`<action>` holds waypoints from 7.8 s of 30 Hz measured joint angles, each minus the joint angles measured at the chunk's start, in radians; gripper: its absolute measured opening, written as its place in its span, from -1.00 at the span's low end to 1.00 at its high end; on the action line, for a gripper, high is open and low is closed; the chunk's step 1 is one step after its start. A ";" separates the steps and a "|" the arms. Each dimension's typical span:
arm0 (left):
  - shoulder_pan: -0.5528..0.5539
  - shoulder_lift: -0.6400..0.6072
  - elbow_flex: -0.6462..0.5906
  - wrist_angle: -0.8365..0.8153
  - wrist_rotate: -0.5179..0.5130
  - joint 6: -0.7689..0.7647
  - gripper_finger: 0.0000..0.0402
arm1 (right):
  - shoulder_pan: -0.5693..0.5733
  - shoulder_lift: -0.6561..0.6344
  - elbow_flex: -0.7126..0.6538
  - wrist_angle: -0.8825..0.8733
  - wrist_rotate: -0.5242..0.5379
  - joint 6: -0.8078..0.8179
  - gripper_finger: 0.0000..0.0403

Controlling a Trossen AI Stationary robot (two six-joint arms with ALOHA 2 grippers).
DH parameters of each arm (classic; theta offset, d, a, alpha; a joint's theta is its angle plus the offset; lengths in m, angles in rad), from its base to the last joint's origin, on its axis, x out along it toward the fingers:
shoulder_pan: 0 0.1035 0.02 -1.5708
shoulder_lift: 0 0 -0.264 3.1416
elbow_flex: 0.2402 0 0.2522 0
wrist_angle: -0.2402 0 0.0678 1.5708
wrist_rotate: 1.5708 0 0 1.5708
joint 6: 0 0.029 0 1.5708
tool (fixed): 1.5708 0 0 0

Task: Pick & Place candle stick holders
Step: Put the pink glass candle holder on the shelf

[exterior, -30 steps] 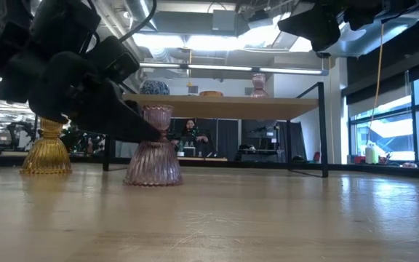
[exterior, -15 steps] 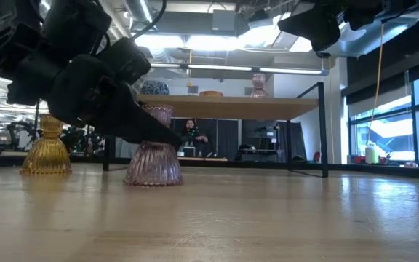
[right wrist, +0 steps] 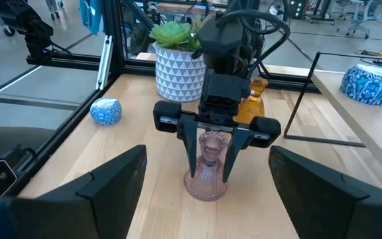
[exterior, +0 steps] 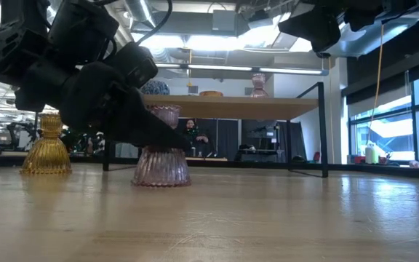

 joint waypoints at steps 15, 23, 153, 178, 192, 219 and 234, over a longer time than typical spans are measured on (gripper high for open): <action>0.000 0.000 0.000 0.037 0.010 0.008 -0.09 | 0.000 0.000 0.000 -0.007 0.000 0.000 0.59; 0.000 0.000 0.000 0.041 0.014 0.010 -0.30 | 0.000 0.000 0.000 -0.008 0.000 0.000 0.59; 0.998 -0.621 0.218 -0.599 0.683 0.223 -0.36 | -0.038 0.112 0.000 0.108 -0.116 -0.008 0.59; 1.059 -0.520 0.217 -0.600 0.753 0.227 -0.32 | -0.037 0.112 0.000 0.102 -0.123 0.000 0.59; 1.069 -0.494 0.217 -0.595 0.755 0.235 -0.22 | -0.024 0.112 0.000 0.094 -0.123 0.004 0.59; 1.072 -0.670 0.216 -0.867 0.725 0.306 -0.30 | 0.009 0.112 0.000 0.095 -0.122 0.026 0.59; 1.072 -0.683 0.199 -0.876 0.698 0.315 -0.28 | 0.009 0.112 0.000 0.099 -0.122 0.022 0.59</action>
